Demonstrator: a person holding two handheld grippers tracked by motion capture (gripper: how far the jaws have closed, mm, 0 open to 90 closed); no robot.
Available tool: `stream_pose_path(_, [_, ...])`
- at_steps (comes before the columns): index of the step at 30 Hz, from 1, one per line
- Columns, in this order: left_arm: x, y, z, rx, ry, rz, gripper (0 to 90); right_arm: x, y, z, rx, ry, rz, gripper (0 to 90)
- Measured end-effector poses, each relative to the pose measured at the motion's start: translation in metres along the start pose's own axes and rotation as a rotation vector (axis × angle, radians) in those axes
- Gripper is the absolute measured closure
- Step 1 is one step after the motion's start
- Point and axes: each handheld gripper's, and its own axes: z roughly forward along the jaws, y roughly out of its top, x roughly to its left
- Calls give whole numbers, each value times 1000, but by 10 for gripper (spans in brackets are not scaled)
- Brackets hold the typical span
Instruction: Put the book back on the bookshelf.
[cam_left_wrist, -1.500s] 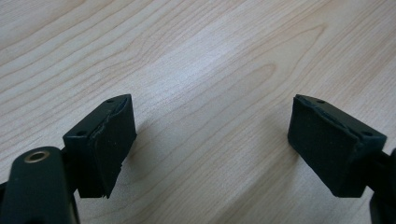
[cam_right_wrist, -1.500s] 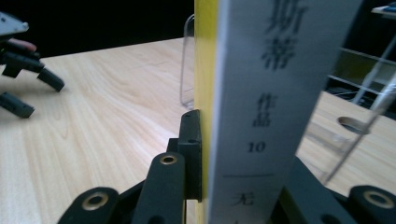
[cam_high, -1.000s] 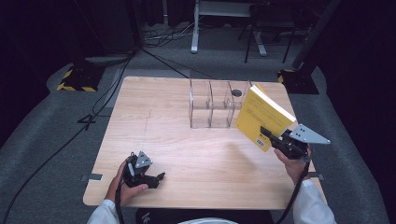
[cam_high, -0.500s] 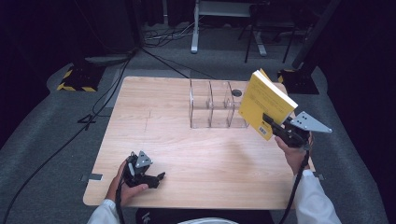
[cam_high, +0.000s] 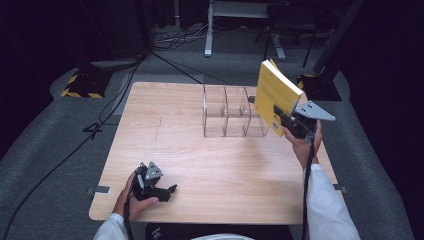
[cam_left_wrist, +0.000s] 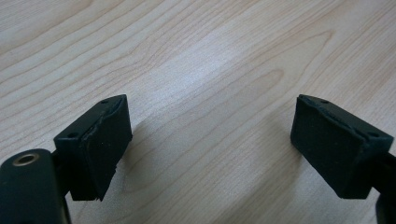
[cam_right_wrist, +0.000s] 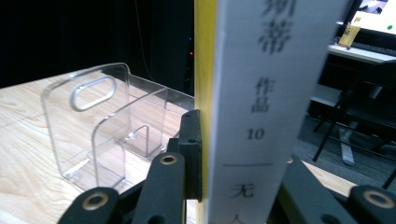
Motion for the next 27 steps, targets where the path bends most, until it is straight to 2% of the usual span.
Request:
stream_pose_path(7, [0, 0, 0, -1, -2, -1, 132, -1, -2, 22, 37, -22, -5, 764])
stream_pose_path(18, [0, 0, 0, -1, -2, -1, 132, 4, -11, 53, 71, -33, 19, 763])
stream_pose_path(27, [0, 0, 0, 1, 1, 2, 131, 7, -19, 67, 96, -53, 29, 763])
